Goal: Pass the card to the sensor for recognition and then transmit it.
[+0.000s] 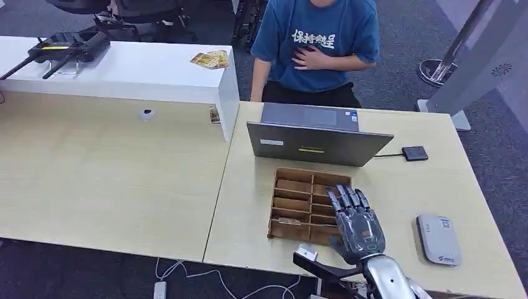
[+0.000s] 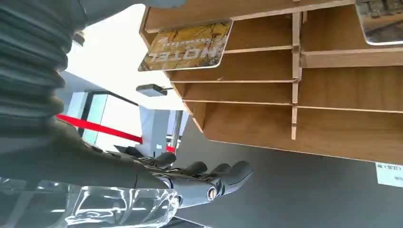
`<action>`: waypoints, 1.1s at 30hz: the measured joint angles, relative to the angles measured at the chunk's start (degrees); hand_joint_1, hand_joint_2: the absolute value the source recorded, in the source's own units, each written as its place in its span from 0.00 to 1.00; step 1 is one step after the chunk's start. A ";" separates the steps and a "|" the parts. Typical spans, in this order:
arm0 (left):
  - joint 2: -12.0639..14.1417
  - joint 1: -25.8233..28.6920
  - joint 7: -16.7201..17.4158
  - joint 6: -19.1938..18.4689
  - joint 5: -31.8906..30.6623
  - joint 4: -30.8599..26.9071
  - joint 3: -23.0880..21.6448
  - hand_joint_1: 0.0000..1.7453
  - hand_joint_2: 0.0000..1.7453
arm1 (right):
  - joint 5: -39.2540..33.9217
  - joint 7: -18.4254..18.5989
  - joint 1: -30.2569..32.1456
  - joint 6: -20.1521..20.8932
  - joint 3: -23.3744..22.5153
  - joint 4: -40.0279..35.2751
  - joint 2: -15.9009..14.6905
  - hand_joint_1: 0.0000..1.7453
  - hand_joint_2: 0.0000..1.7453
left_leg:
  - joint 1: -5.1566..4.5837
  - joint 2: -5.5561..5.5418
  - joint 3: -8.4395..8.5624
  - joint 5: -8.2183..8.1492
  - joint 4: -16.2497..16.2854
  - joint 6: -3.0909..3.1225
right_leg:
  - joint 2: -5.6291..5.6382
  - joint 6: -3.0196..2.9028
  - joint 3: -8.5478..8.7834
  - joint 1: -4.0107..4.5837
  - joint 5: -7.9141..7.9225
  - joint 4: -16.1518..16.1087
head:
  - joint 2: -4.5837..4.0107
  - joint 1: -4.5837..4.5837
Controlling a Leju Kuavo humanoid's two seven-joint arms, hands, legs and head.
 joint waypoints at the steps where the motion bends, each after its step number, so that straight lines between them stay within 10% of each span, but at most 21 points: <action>1: 0.00 0.00 0.00 0.00 0.00 0.00 0.00 0.00 0.00 | 0.00 0.00 0.03 0.00 0.00 0.00 0.00 0.00 1.00 | 0.00 0.00 0.00 0.00 0.00 0.00 | 0.00 0.00 0.00 0.00 0.00 0.00 | 0.00 0.00; 33: -0.11 0.00 -0.31 0.44 0.92 0.00 1.49 0.00 0.00 | 0.53 0.13 2.38 3.45 0.48 -6.40 -6.89 0.00 1.00 | -0.01 0.00 0.00 0.00 0.00 0.00 | 0.00 0.00 0.00 -0.01 0.00 -0.01 | 0.00 0.00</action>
